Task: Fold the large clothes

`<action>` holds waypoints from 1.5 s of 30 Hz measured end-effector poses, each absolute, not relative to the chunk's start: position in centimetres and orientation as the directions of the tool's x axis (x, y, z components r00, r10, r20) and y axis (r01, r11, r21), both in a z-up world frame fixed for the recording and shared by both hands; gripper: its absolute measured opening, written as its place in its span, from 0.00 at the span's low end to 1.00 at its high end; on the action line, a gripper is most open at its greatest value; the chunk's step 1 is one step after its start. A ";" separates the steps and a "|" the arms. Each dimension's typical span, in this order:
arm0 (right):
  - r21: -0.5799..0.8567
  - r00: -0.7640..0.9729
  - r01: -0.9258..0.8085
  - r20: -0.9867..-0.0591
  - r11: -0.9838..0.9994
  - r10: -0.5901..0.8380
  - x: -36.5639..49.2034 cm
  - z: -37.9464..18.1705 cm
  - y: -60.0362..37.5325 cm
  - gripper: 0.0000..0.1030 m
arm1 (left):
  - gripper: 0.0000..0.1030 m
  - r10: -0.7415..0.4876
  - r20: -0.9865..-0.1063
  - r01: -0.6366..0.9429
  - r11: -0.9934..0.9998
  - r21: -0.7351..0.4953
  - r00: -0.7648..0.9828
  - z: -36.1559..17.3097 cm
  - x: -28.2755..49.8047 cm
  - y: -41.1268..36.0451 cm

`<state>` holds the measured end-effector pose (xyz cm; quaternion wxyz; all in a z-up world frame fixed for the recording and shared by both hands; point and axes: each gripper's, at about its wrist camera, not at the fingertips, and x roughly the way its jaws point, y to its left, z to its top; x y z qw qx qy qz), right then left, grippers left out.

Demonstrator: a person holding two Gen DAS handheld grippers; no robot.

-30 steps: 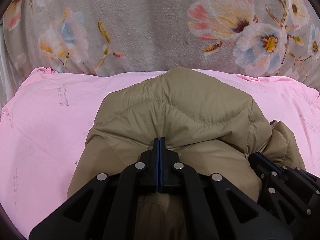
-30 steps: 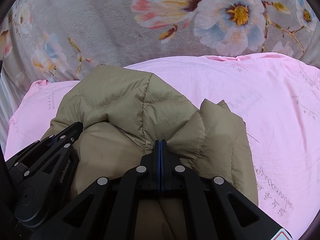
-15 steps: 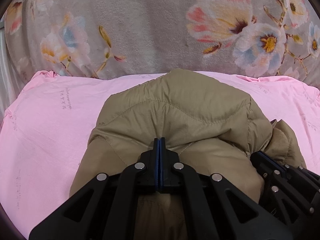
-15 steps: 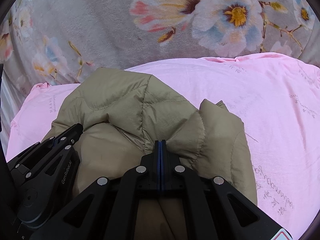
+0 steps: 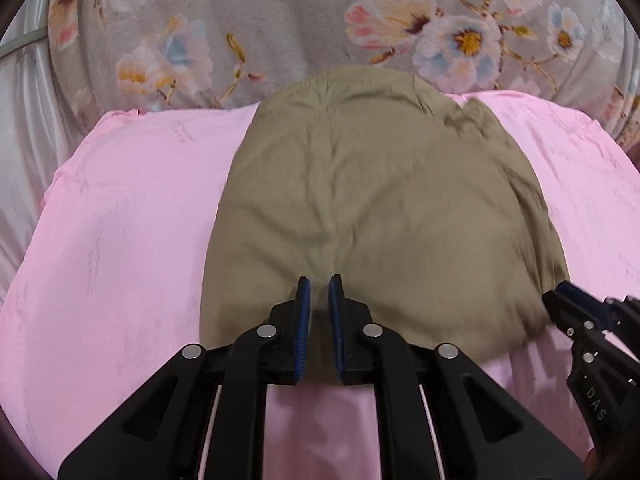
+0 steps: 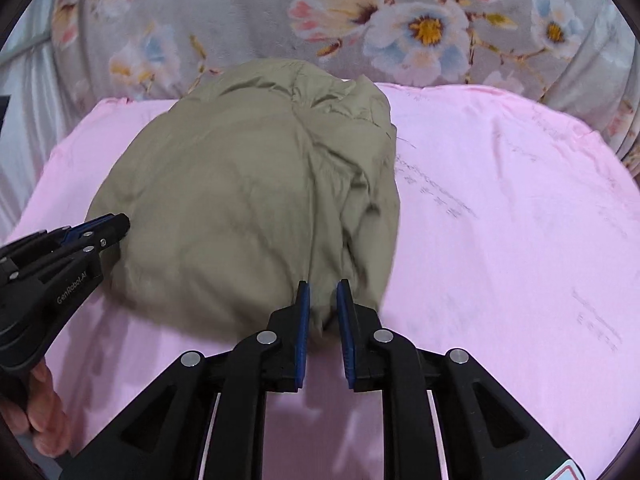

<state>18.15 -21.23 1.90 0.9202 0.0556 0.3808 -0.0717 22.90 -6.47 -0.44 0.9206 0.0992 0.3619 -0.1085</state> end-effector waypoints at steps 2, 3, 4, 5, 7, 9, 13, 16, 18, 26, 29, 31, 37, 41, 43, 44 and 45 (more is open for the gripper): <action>0.037 0.695 0.165 -0.713 0.986 -0.090 16.3 1.7 -20.2 0.28 | 0.10 -0.131 -0.702 0.273 0.957 0.093 0.700 -1.2 20.8 -5.9; 0.050 0.694 0.156 -0.716 0.986 -0.074 15.4 1.6 -19.8 0.30 | 0.13 -0.129 -0.710 0.272 0.958 0.091 0.692 -1.6 20.2 -5.8; 0.055 0.694 0.155 -0.716 0.986 -0.070 14.7 1.5 -19.5 0.31 | 0.22 -0.122 -0.722 0.267 0.960 0.089 0.681 -2.1 19.4 -5.6; 0.053 0.697 0.157 -0.714 0.986 -0.072 13.8 1.6 -19.0 0.33 | 0.26 -0.123 -0.735 0.264 0.961 0.079 0.667 -2.6 18.6 -5.4; 0.044 0.707 0.160 -0.702 0.986 -0.083 12.2 1.9 -18.2 0.38 | 0.29 -0.130 -0.743 0.252 0.966 0.054 0.656 -2.7 17.5 -4.8; 0.045 0.709 0.170 -0.699 0.984 -0.091 11.1 1.8 -17.6 0.49 | 0.38 -0.137 -0.733 0.231 0.973 0.027 0.666 -2.4 16.2 -4.0; 0.056 0.712 0.191 -0.695 0.980 -0.100 9.0 1.9 -16.6 0.70 | 0.59 -0.125 -0.723 0.216 0.976 0.034 0.679 -2.5 13.8 -3.2; 0.068 0.710 0.245 -0.692 0.967 -0.131 7.6 1.8 -16.8 0.84 | 0.77 -0.100 -0.703 0.181 0.983 0.042 0.704 -2.2 12.4 -2.5; 0.098 0.697 0.252 -0.709 0.963 -0.110 7.2 1.5 -17.1 0.84 | 0.84 -0.109 -0.711 0.176 0.984 0.021 0.694 -2.3 11.8 -1.9; 0.090 0.649 0.297 -0.749 0.950 -0.132 5.1 0.7 -16.6 0.84 | 0.85 -0.035 -0.726 0.167 0.980 0.110 0.687 -2.7 9.5 -2.1; 0.114 0.673 0.284 -0.731 0.952 -0.113 4.3 1.0 -16.7 0.84 | 0.85 -0.030 -0.717 0.172 0.977 0.126 0.696 -2.6 8.4 -2.0; 0.132 0.686 0.273 -0.721 0.953 -0.097 4.0 1.1 -16.7 0.84 | 0.89 -0.036 -0.710 0.169 0.979 0.117 0.703 -2.4 8.0 -1.7; 0.124 0.698 0.261 -0.709 0.957 -0.099 4.0 1.3 -16.5 0.84 | 0.90 -0.034 -0.706 0.160 0.981 0.113 0.707 -2.3 8.0 -1.4; 0.125 0.706 0.249 -0.702 0.960 -0.092 3.9 1.4 -16.3 0.84 | 0.90 -0.032 -0.701 0.150 0.983 0.108 0.713 -2.2 7.9 -1.3; 0.125 0.708 0.248 -0.700 0.961 -0.092 3.9 1.4 -16.3 0.84 | 0.90 -0.026 -0.701 0.146 0.983 0.112 0.713 -2.3 8.0 -1.3; 0.119 0.706 0.254 -0.701 0.960 -0.100 3.9 1.4 -16.3 0.84 | 0.90 -0.024 -0.700 0.145 0.983 0.114 0.713 -2.3 8.0 -1.3; 0.112 0.705 0.261 -0.701 0.959 -0.110 3.9 1.4 -16.2 0.84 | 0.90 -0.022 -0.699 0.144 0.983 0.117 0.715 -2.3 7.9 -1.4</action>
